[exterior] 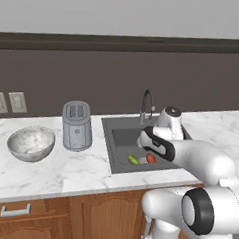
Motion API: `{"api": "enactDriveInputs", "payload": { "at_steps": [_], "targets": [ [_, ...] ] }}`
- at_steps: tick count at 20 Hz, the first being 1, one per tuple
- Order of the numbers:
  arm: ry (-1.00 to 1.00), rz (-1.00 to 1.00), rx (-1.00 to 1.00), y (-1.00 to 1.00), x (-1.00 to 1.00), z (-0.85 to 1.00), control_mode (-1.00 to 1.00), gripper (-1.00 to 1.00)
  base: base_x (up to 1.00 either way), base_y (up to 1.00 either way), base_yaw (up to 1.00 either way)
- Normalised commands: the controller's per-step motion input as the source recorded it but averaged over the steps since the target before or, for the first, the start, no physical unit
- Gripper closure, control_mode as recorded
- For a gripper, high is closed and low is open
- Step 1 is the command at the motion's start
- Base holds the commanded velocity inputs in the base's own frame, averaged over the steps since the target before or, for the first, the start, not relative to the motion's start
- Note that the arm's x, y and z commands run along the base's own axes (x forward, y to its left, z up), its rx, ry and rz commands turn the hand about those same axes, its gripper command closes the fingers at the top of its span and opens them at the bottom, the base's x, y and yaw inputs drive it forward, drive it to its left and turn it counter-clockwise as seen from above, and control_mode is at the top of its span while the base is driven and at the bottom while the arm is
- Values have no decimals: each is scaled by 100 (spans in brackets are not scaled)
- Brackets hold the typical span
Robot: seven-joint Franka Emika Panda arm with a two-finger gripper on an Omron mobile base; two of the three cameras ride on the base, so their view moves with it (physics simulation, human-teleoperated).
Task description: Remove the sweet potato and mango from the sink. Then move the bowl and cup from the counter to the sink for washing.
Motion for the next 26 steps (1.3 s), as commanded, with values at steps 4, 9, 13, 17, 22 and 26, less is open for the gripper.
{"api": "enactDriveInputs", "payload": {
  "at_steps": [4, 9, 13, 17, 22, 26],
  "targets": [
    [0, 0, 0, 0, 8, -13, -100, -100, 0, 0, 0],
    [0, 0, 0, 0, 7, -13, -100, -100, 0, 0, 0],
    [0, 1, 0, 0, 7, -13, -100, -100, 0, 0, 0],
    [0, 1, 0, 0, 4, -14, -100, -100, 0, 0, 0],
    [-2, 2, -3, 3, 0, -12, -100, -100, 0, 0, 0],
    [-1, 3, -10, 4, 1, -10, -100, -100, 0, 0, 0]
  ]
}}
